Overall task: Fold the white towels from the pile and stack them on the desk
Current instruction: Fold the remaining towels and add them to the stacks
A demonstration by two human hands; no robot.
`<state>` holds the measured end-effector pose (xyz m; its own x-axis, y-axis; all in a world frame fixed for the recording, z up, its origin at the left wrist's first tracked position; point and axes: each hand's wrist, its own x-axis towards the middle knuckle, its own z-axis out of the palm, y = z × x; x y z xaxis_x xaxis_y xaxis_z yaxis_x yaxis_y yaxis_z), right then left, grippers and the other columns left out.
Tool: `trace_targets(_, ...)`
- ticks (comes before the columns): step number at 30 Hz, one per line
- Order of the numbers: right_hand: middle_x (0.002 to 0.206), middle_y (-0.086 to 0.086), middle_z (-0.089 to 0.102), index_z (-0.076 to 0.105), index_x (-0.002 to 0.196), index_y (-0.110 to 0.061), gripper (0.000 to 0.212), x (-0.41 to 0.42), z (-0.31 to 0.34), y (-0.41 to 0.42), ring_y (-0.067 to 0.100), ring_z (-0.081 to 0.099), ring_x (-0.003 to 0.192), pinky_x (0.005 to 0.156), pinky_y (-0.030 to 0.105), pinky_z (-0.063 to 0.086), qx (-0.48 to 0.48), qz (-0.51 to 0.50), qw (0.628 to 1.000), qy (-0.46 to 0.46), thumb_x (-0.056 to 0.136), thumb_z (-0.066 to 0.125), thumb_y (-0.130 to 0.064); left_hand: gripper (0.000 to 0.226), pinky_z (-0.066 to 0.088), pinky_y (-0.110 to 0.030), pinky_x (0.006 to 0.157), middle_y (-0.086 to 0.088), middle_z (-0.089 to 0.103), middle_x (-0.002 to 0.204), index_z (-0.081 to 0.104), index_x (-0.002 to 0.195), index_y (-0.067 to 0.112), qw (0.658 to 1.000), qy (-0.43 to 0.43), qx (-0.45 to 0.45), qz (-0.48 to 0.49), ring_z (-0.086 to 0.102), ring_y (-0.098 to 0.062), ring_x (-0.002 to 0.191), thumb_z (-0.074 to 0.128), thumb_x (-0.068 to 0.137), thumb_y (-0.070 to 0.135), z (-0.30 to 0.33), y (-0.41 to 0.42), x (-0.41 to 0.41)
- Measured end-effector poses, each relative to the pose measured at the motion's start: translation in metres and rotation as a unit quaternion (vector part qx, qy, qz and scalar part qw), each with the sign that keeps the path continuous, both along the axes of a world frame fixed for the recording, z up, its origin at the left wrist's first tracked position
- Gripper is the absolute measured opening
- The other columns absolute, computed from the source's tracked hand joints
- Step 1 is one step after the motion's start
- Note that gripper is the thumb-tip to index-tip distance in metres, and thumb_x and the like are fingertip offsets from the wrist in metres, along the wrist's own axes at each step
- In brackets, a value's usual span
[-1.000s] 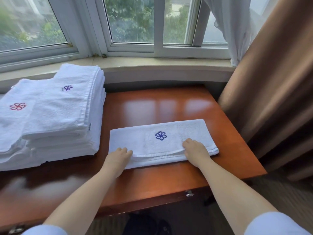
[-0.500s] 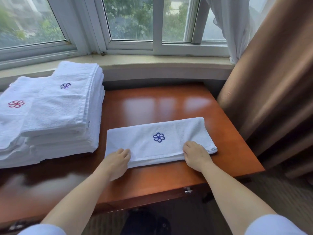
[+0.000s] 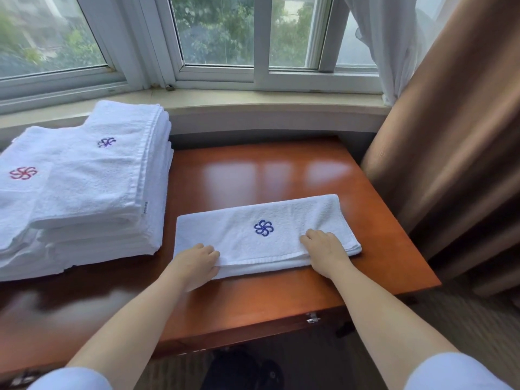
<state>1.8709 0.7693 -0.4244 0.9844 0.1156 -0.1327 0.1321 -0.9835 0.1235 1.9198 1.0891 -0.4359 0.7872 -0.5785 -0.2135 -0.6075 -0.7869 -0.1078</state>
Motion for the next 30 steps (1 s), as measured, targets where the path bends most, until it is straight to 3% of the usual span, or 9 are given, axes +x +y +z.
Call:
trace_targets(3,0.118,0.002,0.050,0.047,0.120,-0.018,0.037,-0.002,0.000,-0.002,0.021,0.050,0.106,0.083,0.031,0.037,-0.036,-0.110,0.993,-0.022,0.087,0.049,-0.002,0.021,0.037,-0.030,0.063,0.001,0.050,0.118,0.048,0.117,0.016,0.999,0.014,0.043,0.001,0.046,-0.019,0.108,0.043,0.097,0.019,0.004,-0.001,0.000)
trace_targets(8,0.105,-0.001,0.058,0.055,0.107,-0.019,0.030,-0.002,0.018,-0.014,0.020,0.055,0.101,0.078,0.030,0.036,-0.073,-0.185,0.979,-0.033,0.082,0.057,-0.003,0.052,0.036,-0.033,0.057,-0.001,0.050,0.113,0.044,0.120,0.015,0.996,0.007,0.088,0.006,0.050,-0.022,0.101,0.054,0.075,-0.009,0.018,0.000,-0.001)
trace_targets(12,0.064,0.009,0.059,0.064,0.071,-0.007,0.031,-0.001,0.045,-0.013,0.028,0.057,0.058,0.053,0.031,0.041,-0.025,-0.182,0.959,-0.217,0.051,0.076,0.012,0.037,0.031,-0.019,0.031,-0.004,0.053,0.057,0.063,0.068,0.006,0.981,-0.175,-0.052,-0.060,0.054,-0.023,0.048,0.070,0.037,-0.012,0.045,0.002,-0.008)
trace_targets(14,0.069,0.013,0.060,0.065,0.075,-0.004,0.028,-0.005,0.050,-0.015,0.030,0.057,0.061,0.056,0.034,0.044,0.003,-0.192,0.946,-0.260,0.056,0.074,0.014,0.017,0.032,-0.017,0.030,-0.004,0.049,0.049,0.061,0.059,0.007,0.964,-0.232,-0.107,-0.075,0.050,-0.023,0.041,0.057,0.048,-0.006,0.050,0.007,-0.011)
trace_targets(17,0.106,0.007,0.059,0.060,0.105,-0.013,0.029,-0.015,0.031,-0.018,0.027,0.051,0.100,0.085,0.035,0.036,0.031,-0.235,0.960,-0.148,0.084,0.050,0.004,0.028,0.043,-0.027,0.047,-0.003,0.061,0.075,0.066,0.081,0.010,0.989,-0.130,0.015,-0.075,0.061,-0.025,0.068,0.069,0.055,0.000,0.045,0.008,-0.027)
trace_targets(20,0.114,-0.001,0.055,0.057,0.110,-0.023,0.030,-0.032,0.006,-0.023,0.020,0.047,0.113,0.094,0.031,0.033,0.018,-0.233,0.971,-0.057,0.091,0.041,-0.006,0.037,0.041,-0.033,0.079,-0.002,0.052,0.119,0.053,0.119,0.016,0.993,-0.021,0.115,0.017,0.052,-0.024,0.110,0.050,0.083,0.007,0.022,0.015,-0.035)
trace_targets(25,0.110,0.003,0.059,0.060,0.110,-0.018,0.030,-0.035,0.008,-0.025,0.025,0.048,0.106,0.088,0.034,0.032,0.064,-0.245,0.954,-0.162,0.091,0.041,-0.005,0.043,0.034,-0.022,0.032,-0.008,0.051,0.054,0.057,0.056,0.007,0.985,-0.170,-0.032,-0.030,0.050,-0.025,0.041,0.081,0.024,-0.010,0.043,0.010,-0.041)
trace_targets(28,0.102,0.007,0.061,0.065,0.096,-0.012,0.025,-0.030,0.015,-0.022,0.027,0.048,0.099,0.086,0.036,0.031,0.065,-0.280,0.941,-0.178,0.088,0.043,-0.005,0.031,0.040,-0.027,0.043,-0.007,0.054,0.058,0.058,0.058,0.008,0.987,-0.159,-0.033,-0.004,0.054,-0.025,0.048,0.084,0.041,0.003,0.047,0.009,-0.038)
trace_targets(30,0.105,0.002,0.059,0.065,0.098,-0.016,0.025,-0.028,0.012,-0.020,0.022,0.047,0.104,0.090,0.033,0.032,0.055,-0.294,0.948,-0.111,0.089,0.043,-0.010,0.022,0.043,-0.032,0.064,-0.004,0.061,0.070,0.063,0.068,0.012,0.995,-0.098,-0.004,0.004,0.060,-0.027,0.068,0.059,0.077,0.031,0.038,0.010,-0.040)
